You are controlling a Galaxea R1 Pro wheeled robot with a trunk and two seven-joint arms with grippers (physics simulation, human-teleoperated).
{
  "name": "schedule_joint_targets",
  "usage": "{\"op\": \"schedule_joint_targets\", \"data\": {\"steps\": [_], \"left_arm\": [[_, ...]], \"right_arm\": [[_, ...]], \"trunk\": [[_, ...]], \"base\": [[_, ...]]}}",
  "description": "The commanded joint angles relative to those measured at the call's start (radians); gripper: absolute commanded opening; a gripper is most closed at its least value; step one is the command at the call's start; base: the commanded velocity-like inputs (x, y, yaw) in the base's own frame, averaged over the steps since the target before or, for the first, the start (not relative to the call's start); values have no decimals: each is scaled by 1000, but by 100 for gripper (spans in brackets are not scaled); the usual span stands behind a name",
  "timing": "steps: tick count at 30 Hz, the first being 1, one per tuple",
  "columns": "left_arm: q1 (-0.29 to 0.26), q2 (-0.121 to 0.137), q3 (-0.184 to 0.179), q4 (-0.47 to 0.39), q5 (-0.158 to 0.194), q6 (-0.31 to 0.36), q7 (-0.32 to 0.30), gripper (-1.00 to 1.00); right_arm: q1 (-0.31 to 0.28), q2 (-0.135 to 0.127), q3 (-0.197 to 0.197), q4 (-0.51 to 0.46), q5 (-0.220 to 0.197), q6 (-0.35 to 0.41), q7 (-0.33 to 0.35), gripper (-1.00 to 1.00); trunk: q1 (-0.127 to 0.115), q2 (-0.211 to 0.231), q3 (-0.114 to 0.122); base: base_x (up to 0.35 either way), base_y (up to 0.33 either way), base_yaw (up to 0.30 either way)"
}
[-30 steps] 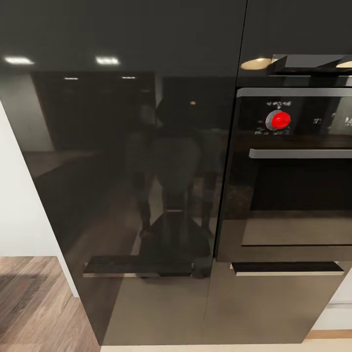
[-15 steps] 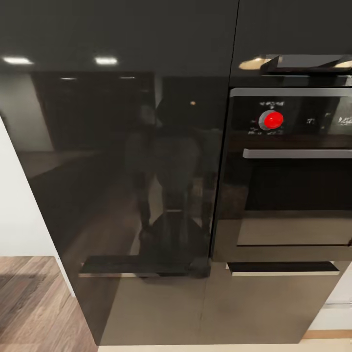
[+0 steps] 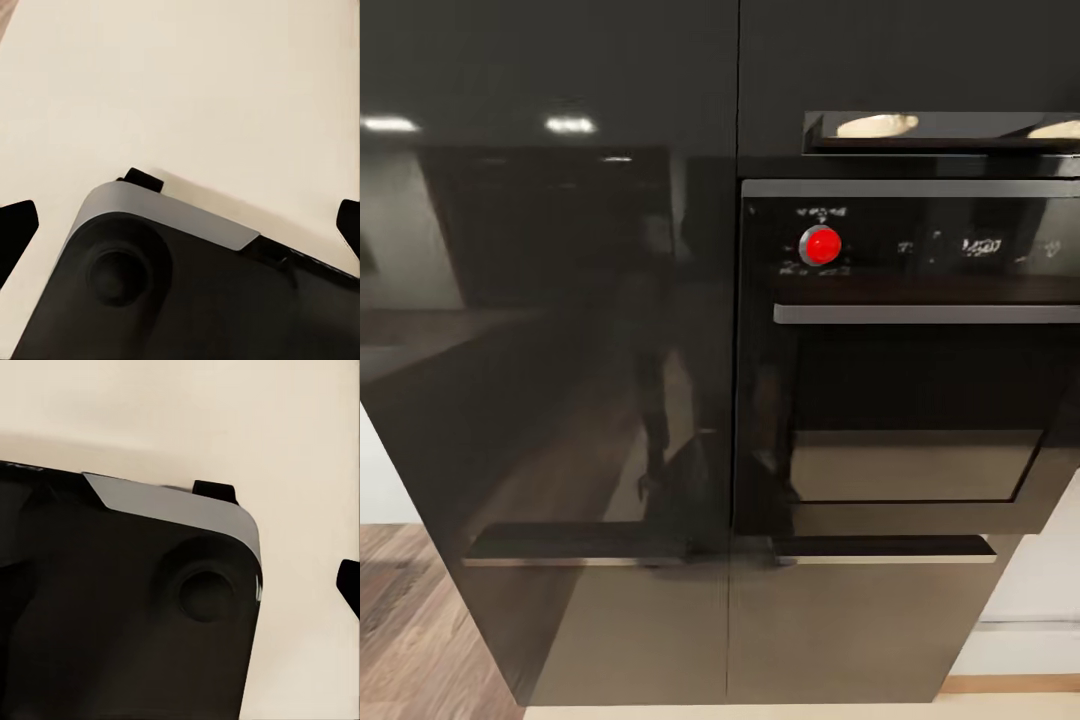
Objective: Set up a coffee station on the kitchen countertop: keep the coffee maker on the countertop, move the bottle of coffee from the kitchen shelf to the counter next to the coffee maker, place a paper coffee filter on top of the coffee maker, put the saucer next to the coffee maker with the coffee cup on the saucer, and place the electric kettle next to the coffee maker.
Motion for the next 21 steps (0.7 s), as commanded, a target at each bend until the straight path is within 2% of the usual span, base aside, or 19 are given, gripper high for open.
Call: {"op": "schedule_joint_targets", "data": {"steps": [1,5,8,10,11,21], "left_arm": [[-1,0,4,0,2,-4,-1,100],[-1,0,4,0,3,-5,-1,100],[-1,0,3,0,4,-6,-1,100],[-1,0,3,0,4,-6,-1,100],[-1,0,3,1,3,-6,-1,100],[-1,0,3,1,2,-6,-1,100]], "right_arm": [[-1,-1,5,1,8,-2,1,100],[-1,-3,6,1,9,-2,3,100],[-1,-5,23,1,14,-1,2,100],[-1,-5,43,1,17,-2,1,100],[-1,-4,100,1,20,-4,-1,100],[-1,-2,99,1,16,-3,-2,100]], "trunk": [[0,-1,-1],[0,-1,-1],[0,-1,-1],[0,-1,-1],[0,-1,-1],[0,-1,-1]], "base": [[0,-333,0],[0,-333,0],[-6,-334,0],[-48,-334,0],[-171,-303,0],[-194,-290,0]]}}
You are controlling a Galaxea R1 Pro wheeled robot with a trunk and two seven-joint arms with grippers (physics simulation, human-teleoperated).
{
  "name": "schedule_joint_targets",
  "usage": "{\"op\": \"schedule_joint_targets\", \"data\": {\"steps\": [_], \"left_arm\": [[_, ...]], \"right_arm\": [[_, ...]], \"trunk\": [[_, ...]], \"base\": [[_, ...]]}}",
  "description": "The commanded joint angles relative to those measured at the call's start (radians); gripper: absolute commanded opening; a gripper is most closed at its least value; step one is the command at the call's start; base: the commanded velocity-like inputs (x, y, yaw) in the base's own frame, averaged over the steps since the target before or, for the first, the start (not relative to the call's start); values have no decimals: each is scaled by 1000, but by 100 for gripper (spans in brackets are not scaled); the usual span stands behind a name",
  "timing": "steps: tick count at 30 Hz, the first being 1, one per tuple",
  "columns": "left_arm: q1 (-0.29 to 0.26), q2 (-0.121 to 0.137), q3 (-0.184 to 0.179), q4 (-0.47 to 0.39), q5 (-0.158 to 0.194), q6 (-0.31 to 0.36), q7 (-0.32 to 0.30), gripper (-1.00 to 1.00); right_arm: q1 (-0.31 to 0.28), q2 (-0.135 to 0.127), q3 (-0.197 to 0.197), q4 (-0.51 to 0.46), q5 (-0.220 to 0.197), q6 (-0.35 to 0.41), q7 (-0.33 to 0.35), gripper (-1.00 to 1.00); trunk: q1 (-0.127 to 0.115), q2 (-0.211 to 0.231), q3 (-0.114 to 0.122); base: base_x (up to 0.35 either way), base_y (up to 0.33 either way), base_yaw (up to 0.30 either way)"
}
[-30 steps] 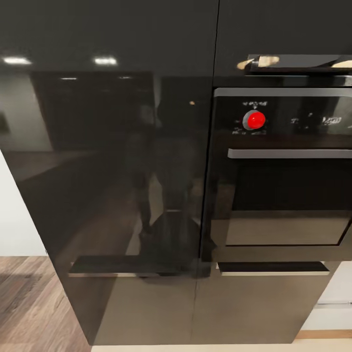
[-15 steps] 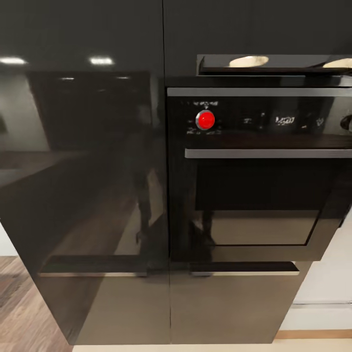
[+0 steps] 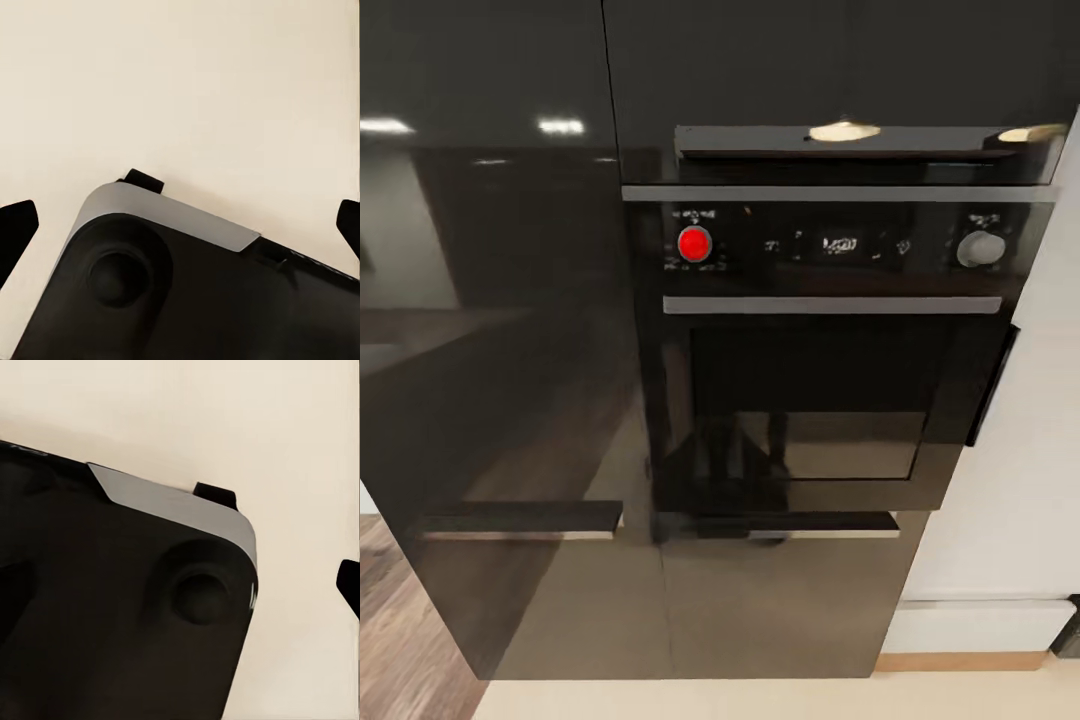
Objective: Set up a coffee station on the kitchen countertop: keep the coffee maker on the countertop, move the bottle of coffee from the kitchen shelf to the counter next to the coffee maker, place a paper coffee filter on top of the coffee maker, put the saucer next to the coffee maker with the coffee cup on the saucer, and place the electric kettle next to the coffee maker.
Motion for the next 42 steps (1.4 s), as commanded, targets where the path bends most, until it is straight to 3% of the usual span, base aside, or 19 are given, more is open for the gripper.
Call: {"op": "schedule_joint_targets", "data": {"steps": [1,11,42], "left_arm": [[-1,0,4,0,0,-3,-1,100],[-1,0,4,0,1,-4,-1,100],[-1,-7,5,2,3,-34,-1,100]], "right_arm": [[-1,1,-1,1,9,-2,-1,100],[-1,2,-4,1,5,-2,-1,100],[-1,4,0,2,10,12,-17,100]], "trunk": [[0,-1,-1],[0,-1,-1],[0,-1,-1]], "base": [[-199,-287,0],[-129,-303,0],[-3,-329,0]]}}
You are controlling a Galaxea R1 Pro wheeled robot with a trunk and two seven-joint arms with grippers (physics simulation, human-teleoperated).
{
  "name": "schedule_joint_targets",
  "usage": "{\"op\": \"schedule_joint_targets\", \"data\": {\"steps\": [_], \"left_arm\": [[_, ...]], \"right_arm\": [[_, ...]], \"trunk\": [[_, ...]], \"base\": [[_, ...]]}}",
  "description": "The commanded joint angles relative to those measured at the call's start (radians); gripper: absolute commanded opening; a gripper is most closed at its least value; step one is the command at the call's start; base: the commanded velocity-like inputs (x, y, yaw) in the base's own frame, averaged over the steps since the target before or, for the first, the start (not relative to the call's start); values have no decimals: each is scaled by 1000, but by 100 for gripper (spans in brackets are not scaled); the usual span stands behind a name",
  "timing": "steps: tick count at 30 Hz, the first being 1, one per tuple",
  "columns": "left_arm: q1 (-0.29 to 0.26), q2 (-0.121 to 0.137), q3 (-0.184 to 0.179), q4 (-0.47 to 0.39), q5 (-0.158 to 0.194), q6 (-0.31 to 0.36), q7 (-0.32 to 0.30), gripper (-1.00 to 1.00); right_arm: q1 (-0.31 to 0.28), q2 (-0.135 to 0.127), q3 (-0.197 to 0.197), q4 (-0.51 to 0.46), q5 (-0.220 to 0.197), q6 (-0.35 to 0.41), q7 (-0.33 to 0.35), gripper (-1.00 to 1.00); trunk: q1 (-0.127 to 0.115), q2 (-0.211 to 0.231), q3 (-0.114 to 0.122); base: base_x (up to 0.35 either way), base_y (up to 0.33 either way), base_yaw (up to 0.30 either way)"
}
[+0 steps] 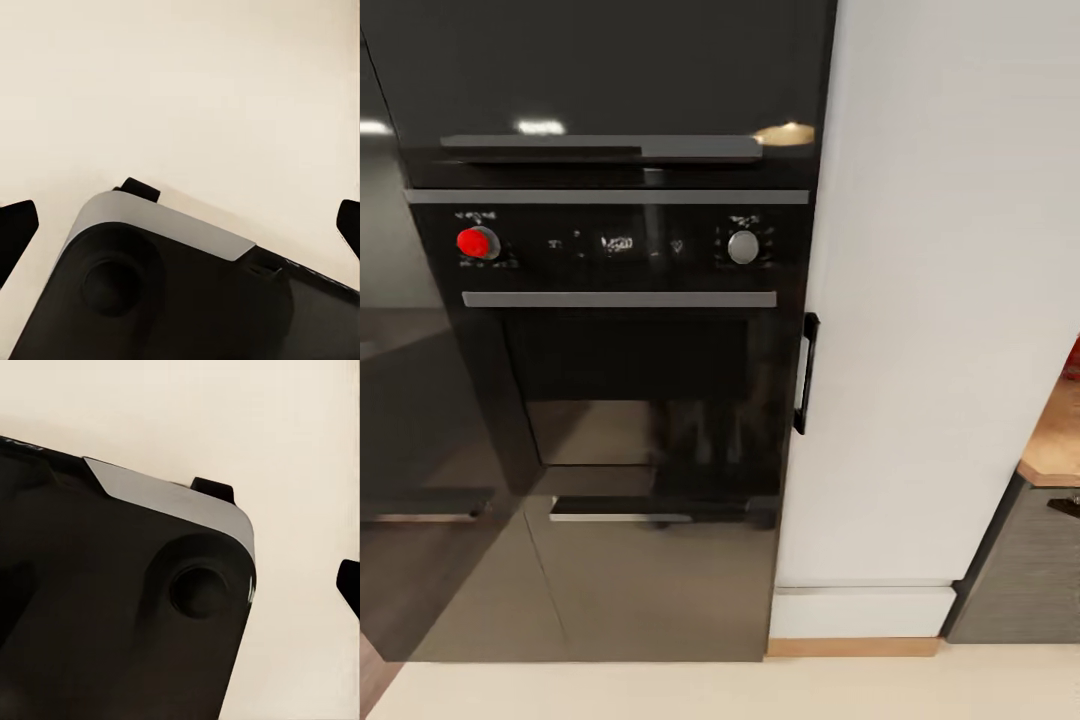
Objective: Set up a coffee station on the kitchen countertop: keep the coffee maker on the countertop, move the bottle of coffee from the kitchen shelf to the counter next to the coffee maker, place a paper coffee filter on top of the coffee maker, put the saucer next to the coffee maker with the coffee cup on the saucer, and place the electric kettle next to the coffee maker.
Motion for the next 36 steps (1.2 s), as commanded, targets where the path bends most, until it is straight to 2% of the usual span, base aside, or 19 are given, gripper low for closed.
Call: {"op": "schedule_joint_targets", "data": {"steps": [1,7,18,36], "left_arm": [[-1,0,4,0,0,-3,-1,100],[-1,-1,5,0,0,-3,-1,100],[-1,0,4,1,0,-3,-1,100],[-1,-1,6,0,1,-2,-1,100]], "right_arm": [[-1,0,1,1,10,-2,-2,100],[-1,-1,1,1,9,-2,2,100],[-1,-4,0,1,9,-2,4,100],[-1,-1,0,1,10,-5,-4,100]], "trunk": [[0,-1,-1],[0,-1,-1],[0,-1,-1],[0,-1,-1]], "base": [[0,-330,0],[0,-330,-38],[0,-330,-216],[0,-331,-7]]}}
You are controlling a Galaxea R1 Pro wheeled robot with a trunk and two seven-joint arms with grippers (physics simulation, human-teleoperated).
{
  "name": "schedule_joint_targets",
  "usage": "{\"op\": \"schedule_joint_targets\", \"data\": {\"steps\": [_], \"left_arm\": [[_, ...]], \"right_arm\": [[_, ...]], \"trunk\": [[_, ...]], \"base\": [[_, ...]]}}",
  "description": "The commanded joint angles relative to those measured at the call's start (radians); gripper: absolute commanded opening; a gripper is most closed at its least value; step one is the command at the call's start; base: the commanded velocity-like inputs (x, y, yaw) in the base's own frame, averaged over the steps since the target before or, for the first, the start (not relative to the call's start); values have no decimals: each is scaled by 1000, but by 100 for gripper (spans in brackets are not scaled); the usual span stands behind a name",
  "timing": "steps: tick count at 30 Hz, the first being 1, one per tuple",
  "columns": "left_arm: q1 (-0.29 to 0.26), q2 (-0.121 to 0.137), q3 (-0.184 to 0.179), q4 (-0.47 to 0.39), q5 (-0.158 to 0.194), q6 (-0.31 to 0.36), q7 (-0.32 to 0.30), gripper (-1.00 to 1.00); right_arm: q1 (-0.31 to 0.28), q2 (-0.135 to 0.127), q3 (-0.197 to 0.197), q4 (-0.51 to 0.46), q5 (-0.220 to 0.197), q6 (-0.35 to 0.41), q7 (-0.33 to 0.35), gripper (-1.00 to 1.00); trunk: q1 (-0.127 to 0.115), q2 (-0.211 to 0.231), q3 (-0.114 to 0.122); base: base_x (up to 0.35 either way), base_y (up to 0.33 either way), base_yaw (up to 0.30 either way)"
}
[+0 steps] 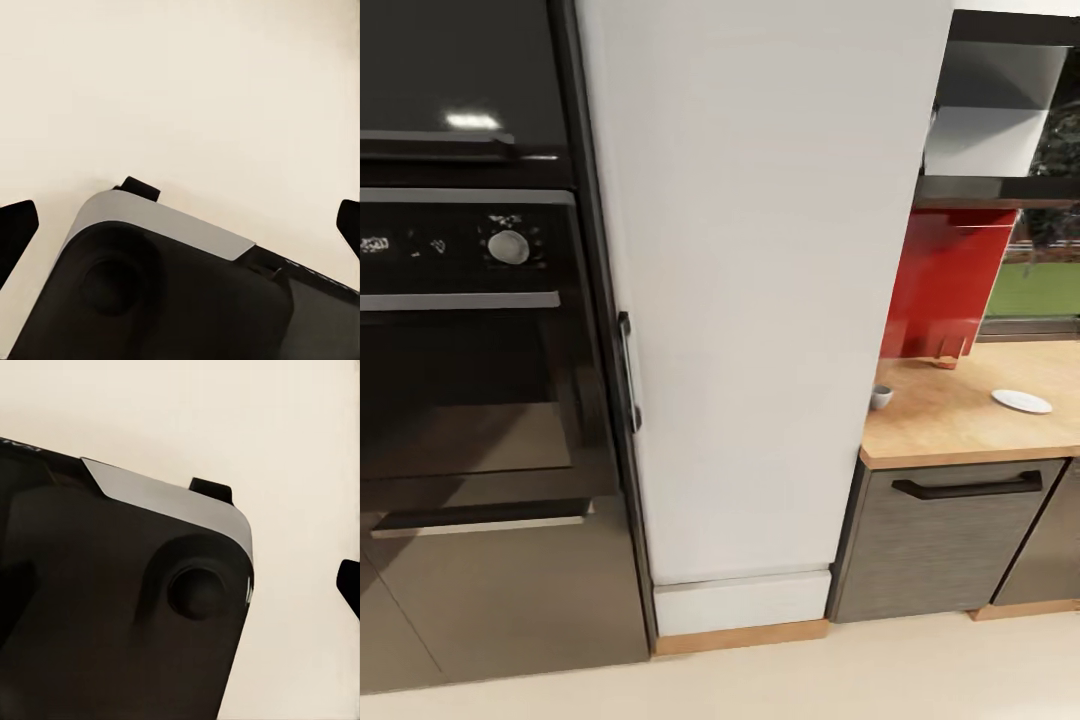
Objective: Set up a coffee station on the kitchen countertop: keep the coffee maker on the countertop, move the bottle of coffee from the kitchen shelf to the counter next to the coffee maker, place a paper coffee filter on top of the coffee maker, put the saucer next to the coffee maker with the coffee cup on the saucer, and place the electric kettle next to the coffee maker.
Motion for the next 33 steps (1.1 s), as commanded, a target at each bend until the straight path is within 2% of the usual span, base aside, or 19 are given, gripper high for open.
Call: {"op": "schedule_joint_targets", "data": {"steps": [1,7,18,27,33], "left_arm": [[-1,-1,4,0,-1,-4,-1,100],[-1,0,4,0,-2,-5,-1,100],[-1,1,-9,1,-13,-7,-9,100],[-1,0,-13,2,-16,-6,-10,100],[-1,0,-13,2,-16,-6,-10,100]], "right_arm": [[-1,0,1,1,10,-3,-2,100],[-1,-1,0,1,12,-7,-2,100],[-1,-4,-9,1,2,-11,1,100],[-1,-5,-9,1,2,-14,1,100],[-1,-11,-4,1,5,-52,1,100]], "trunk": [[0,-1,-1],[0,-1,-1],[0,-1,-1],[0,-1,-1],[0,-1,-1]], "base": [[0,-331,0],[0,-320,0],[5,-137,0],[84,-310,0],[96,-331,0]]}}
